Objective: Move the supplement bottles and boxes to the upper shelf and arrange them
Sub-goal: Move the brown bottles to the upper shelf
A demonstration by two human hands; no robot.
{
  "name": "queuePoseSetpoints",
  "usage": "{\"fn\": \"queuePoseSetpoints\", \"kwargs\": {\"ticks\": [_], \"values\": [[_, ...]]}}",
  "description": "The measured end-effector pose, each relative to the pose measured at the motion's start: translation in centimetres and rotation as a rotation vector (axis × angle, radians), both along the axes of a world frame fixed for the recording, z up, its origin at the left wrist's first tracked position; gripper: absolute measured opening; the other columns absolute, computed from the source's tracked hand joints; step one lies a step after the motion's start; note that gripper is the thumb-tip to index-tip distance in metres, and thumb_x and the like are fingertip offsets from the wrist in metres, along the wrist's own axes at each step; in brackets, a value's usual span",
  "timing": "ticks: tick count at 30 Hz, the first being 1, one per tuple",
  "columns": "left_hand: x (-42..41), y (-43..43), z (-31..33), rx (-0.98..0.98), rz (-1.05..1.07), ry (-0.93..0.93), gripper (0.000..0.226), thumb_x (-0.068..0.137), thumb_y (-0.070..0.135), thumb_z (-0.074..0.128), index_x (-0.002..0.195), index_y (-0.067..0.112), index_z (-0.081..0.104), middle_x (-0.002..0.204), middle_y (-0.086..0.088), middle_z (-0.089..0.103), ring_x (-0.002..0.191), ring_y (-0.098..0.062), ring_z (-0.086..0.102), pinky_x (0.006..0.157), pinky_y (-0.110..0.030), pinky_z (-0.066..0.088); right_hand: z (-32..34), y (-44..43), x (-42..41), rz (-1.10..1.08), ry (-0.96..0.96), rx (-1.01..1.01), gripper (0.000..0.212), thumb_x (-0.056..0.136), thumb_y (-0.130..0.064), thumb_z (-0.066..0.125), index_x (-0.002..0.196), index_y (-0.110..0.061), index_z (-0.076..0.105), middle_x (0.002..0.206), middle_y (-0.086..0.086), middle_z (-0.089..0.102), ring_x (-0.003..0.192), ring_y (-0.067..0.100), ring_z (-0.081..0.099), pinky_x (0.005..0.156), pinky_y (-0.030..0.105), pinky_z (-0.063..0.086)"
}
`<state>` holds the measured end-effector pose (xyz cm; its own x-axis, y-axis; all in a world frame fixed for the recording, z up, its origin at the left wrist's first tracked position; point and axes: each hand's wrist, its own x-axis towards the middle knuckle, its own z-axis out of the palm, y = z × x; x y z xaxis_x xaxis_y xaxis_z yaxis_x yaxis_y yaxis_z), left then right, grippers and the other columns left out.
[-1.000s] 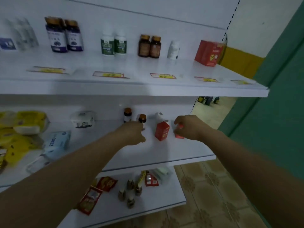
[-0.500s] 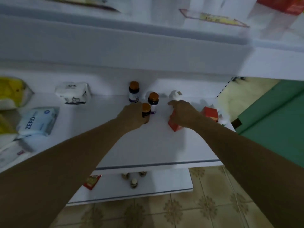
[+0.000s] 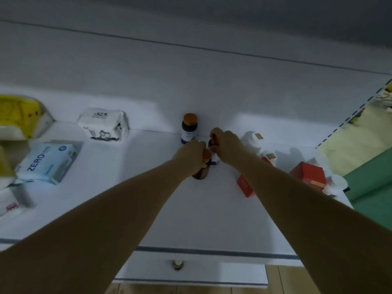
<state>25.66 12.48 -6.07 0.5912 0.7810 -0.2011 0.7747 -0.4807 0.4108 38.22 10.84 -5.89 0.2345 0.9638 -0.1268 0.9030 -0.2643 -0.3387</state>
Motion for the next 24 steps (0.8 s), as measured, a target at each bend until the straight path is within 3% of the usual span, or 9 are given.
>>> {"fn": "queuePoseSetpoints", "kwargs": {"ticks": [5,7,10,12,15,17,19,22,24], "values": [[-2.1,-0.8,1.2,-0.341,0.151,-0.304,0.037,0.075,0.015,0.074,0.107,0.010,0.057,0.105,-0.006,0.059,0.098,-0.022,0.053,0.071,-0.025,0.040,1.4,-2.8,0.1,-0.042,0.281,0.005,0.054,0.082,-0.011,0.068,0.127,-0.012,0.039,0.092,0.006,0.058,0.077,0.018,0.054,0.059,0.021,0.041],[-3.4,-1.9,2.5,-0.582,0.282,-0.486,0.039,0.073,0.013,0.076,0.107,0.015,0.057,0.109,-0.005,0.059,0.103,-0.021,0.053,0.072,-0.024,0.039,2.6,-4.5,0.2,-0.103,0.356,0.014,0.053,0.076,-0.016,0.075,0.122,-0.010,0.048,0.102,0.003,0.058,0.090,0.018,0.055,0.075,0.026,0.047],[-5.9,-4.0,4.7,-0.802,0.372,-0.681,0.033,0.073,0.018,0.077,0.099,0.024,0.058,0.116,0.000,0.063,0.113,-0.017,0.055,0.092,-0.033,0.038,5.4,-7.3,-0.1,-0.159,0.623,0.093,0.045,0.073,-0.016,0.078,0.114,-0.011,0.060,0.113,0.003,0.064,0.104,0.019,0.060,0.092,0.033,0.050],[-7.7,-5.7,6.5,-0.849,0.355,-0.769,0.021,0.076,0.025,0.075,0.092,0.027,0.061,0.103,0.005,0.068,0.107,-0.017,0.061,0.096,-0.035,0.042,7.6,-9.2,-0.9,-0.152,0.811,0.093,0.042,0.077,-0.016,0.076,0.116,-0.017,0.061,0.116,0.000,0.064,0.106,0.016,0.060,0.088,0.026,0.049],[-10.0,-8.8,9.4,-0.877,0.326,-0.903,0.013,0.081,0.028,0.070,0.090,0.022,0.063,0.079,0.007,0.069,0.081,-0.014,0.067,0.076,-0.028,0.049,10.5,-12.1,-3.1,-0.112,1.072,0.022,0.033,0.083,-0.019,0.070,0.114,-0.026,0.060,0.120,-0.003,0.064,0.109,0.014,0.060,0.087,0.028,0.049],[-11.3,-11.0,11.2,-0.889,0.310,-0.988,0.013,0.083,0.028,0.067,0.090,0.018,0.063,0.076,0.003,0.066,0.069,-0.011,0.066,0.065,-0.026,0.051,11.9,-14.0,-4.9,-0.091,1.191,-0.015,0.027,0.087,-0.021,0.066,0.114,-0.022,0.062,0.118,0.001,0.066,0.106,0.015,0.063,0.081,0.025,0.051],[-12.8,-13.3,13.0,-0.906,0.319,-1.048,0.012,0.084,0.031,0.064,0.085,0.018,0.064,0.076,0.002,0.067,0.064,-0.009,0.066,0.059,-0.024,0.053,13.0,-15.8,-6.9,-0.082,1.279,-0.020,0.031,0.088,-0.023,0.063,0.118,-0.012,0.064,0.117,0.007,0.067,0.107,0.021,0.063,0.087,0.029,0.051],[-15.8,-16.1,15.5,-0.909,0.340,-1.063,0.017,0.079,0.039,0.066,0.078,0.022,0.062,0.079,-0.002,0.070,0.061,-0.010,0.065,0.061,-0.025,0.052,15.1,-18.5,-10.3,-0.060,1.435,0.009,0.036,0.083,-0.026,0.062,0.112,-0.006,0.063,0.115,0.013,0.064,0.107,0.025,0.059,0.096,0.037,0.047],[-18.0,-17.5,16.7,-0.911,0.301,-1.081,0.023,0.074,0.038,0.069,0.076,0.021,0.055,0.078,-0.006,0.068,0.065,-0.014,0.064,0.069,-0.030,0.052,16.8,-20.3,-12.6,-0.045,1.497,0.037,0.027,0.081,-0.029,0.060,0.101,-0.012,0.062,0.103,0.008,0.066,0.096,0.020,0.063,0.087,0.033,0.050]]}}
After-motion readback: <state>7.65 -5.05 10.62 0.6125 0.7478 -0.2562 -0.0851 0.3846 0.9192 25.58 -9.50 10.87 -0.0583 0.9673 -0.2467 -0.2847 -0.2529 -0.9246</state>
